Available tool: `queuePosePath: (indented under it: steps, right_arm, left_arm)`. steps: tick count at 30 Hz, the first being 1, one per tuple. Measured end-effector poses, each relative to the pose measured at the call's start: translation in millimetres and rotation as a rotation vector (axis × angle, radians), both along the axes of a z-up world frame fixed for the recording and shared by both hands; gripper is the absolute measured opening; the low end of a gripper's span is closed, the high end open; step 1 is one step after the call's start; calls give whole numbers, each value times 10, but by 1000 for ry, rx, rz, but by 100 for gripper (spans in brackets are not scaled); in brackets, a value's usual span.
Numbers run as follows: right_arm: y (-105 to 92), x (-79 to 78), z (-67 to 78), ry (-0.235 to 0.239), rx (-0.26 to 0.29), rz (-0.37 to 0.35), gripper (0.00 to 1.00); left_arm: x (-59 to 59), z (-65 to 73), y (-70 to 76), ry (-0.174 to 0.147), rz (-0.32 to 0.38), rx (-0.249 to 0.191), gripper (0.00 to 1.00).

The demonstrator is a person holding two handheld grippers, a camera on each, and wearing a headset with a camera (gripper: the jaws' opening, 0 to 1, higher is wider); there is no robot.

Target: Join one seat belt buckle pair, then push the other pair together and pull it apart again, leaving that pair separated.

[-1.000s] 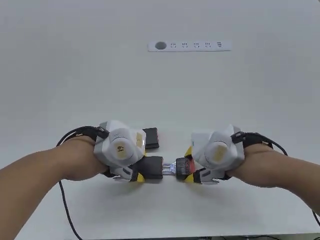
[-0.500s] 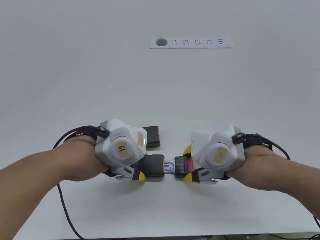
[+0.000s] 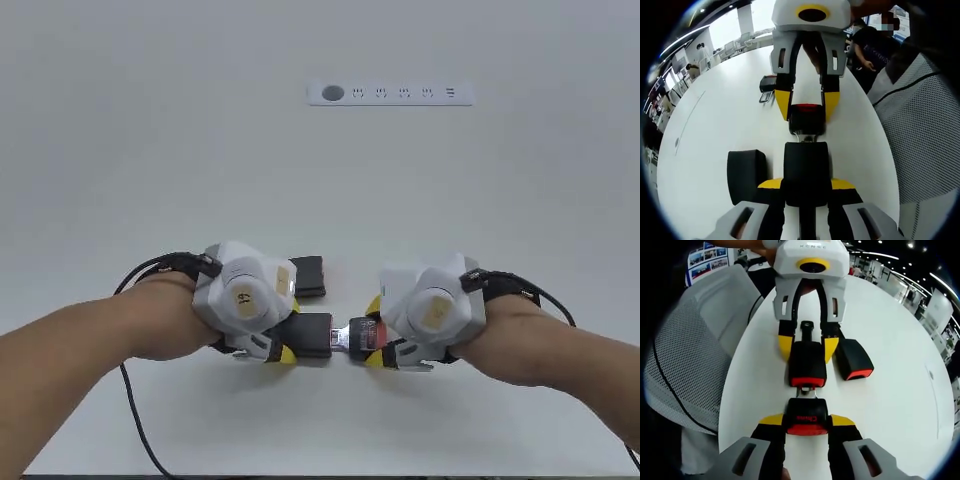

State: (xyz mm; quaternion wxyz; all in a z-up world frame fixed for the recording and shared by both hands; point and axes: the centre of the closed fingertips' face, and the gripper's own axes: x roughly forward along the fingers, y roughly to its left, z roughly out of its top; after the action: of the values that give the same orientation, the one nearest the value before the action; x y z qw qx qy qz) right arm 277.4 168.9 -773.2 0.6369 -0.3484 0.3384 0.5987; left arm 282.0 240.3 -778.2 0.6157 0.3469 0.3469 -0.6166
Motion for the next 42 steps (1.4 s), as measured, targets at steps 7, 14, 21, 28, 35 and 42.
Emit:
queuePosePath:
  steps: [7,14,21,28,35,42]
  right_arm:
    - [90,2,-9,11,12,-7,27]
    - [146,-11,6,17,11,2,26]
    - [157,-36,46,5,12,10,27]
    - [123,-24,26,-10,8,35,27]
    - [94,-25,12,-3,-3,21,27]
    - [82,-15,0,-8,-13,24,28]
  left_arm:
    - [-15,6,-10,-1,0,9,33]
    - [-28,7,-16,-4,-4,16,32]
    - [-38,19,-15,-4,3,11,33]
    - [-32,16,2,2,15,1,33]
    - [-33,16,1,3,45,0,32]
    - [-39,12,14,1,67,-13,32]
